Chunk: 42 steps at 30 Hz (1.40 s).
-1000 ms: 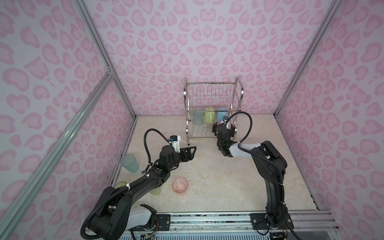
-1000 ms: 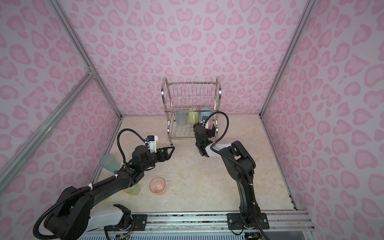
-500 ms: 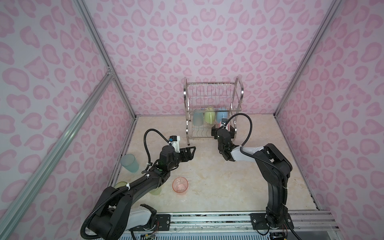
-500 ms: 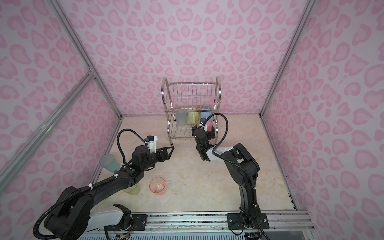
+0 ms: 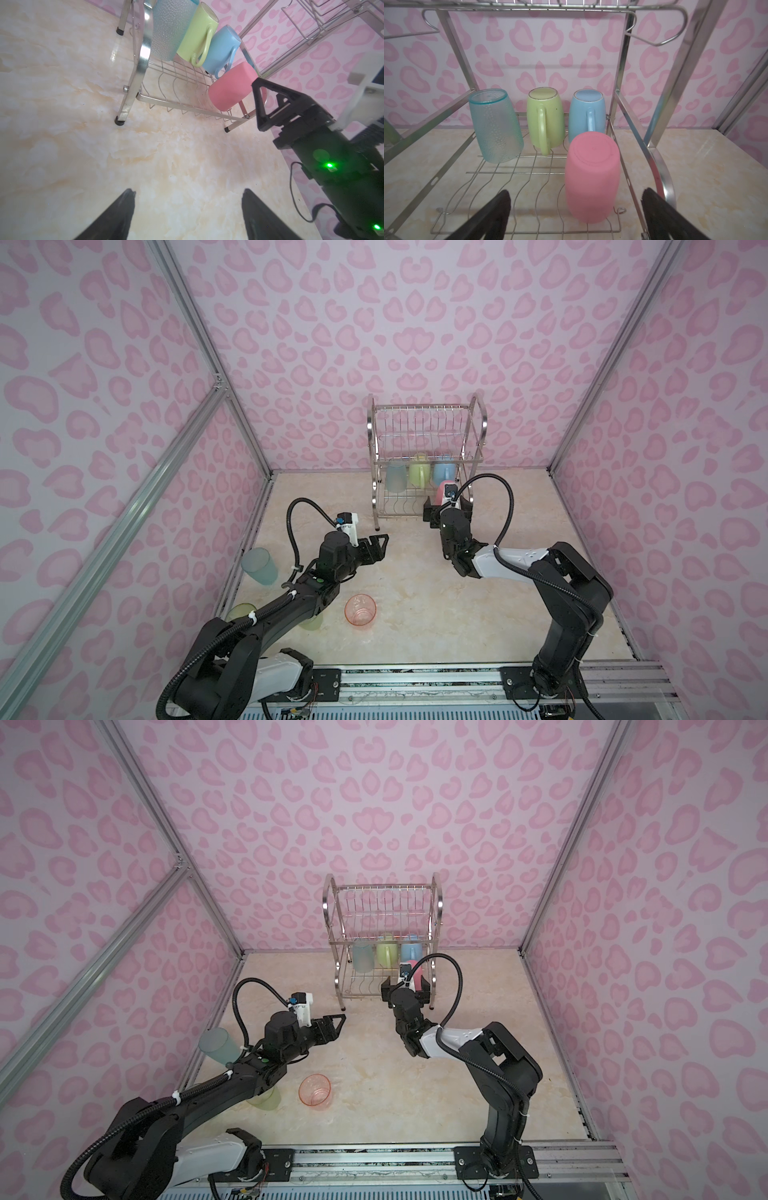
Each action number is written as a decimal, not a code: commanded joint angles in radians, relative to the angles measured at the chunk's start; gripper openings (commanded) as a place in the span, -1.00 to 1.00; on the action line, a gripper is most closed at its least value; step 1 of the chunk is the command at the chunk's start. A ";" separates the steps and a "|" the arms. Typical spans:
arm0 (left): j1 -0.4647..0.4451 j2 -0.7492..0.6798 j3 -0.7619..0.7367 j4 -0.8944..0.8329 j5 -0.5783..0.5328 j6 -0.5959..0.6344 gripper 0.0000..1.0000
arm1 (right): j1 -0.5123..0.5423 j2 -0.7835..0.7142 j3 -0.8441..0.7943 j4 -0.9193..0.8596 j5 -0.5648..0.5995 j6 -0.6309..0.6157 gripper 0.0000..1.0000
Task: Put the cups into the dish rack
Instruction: 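Open the right gripper and draw it back from the pink cup, then reach the left gripper down and grasp the clear pink cup rim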
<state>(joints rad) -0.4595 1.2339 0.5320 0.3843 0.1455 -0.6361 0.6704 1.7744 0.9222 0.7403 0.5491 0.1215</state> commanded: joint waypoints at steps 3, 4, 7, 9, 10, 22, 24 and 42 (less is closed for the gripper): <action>-0.011 -0.028 0.042 -0.106 -0.055 0.001 0.65 | 0.050 -0.080 -0.048 -0.109 -0.054 0.020 0.89; -0.015 -0.032 0.051 -0.131 -0.061 0.001 0.64 | 0.055 -0.097 -0.049 -0.151 -0.074 0.035 0.87; -0.027 -0.048 0.091 -0.245 -0.092 0.005 0.64 | 0.060 -0.149 -0.075 -0.236 -0.152 0.087 0.80; -0.034 -0.063 0.128 -0.352 -0.129 0.010 0.62 | 0.060 -0.182 -0.090 -0.296 -0.186 0.116 0.78; -0.037 -0.069 0.147 -0.401 -0.145 0.012 0.62 | 0.060 -0.194 -0.093 -0.322 -0.198 0.128 0.77; -0.130 -0.103 0.369 -1.062 -0.320 -0.061 0.47 | 0.060 -0.319 -0.180 -0.460 -0.336 0.167 0.69; -0.151 -0.103 0.394 -1.150 -0.341 -0.069 0.45 | 0.062 -0.322 -0.188 -0.467 -0.363 0.166 0.69; -0.235 -0.171 0.340 -1.481 -0.325 -0.191 0.04 | 0.061 -0.321 -0.225 -0.480 -0.467 0.142 0.65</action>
<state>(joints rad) -0.6933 1.0618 0.8864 -1.0637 -0.1970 -0.8181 0.7284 1.4509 0.7074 0.2630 0.1043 0.2935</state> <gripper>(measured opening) 0.524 0.824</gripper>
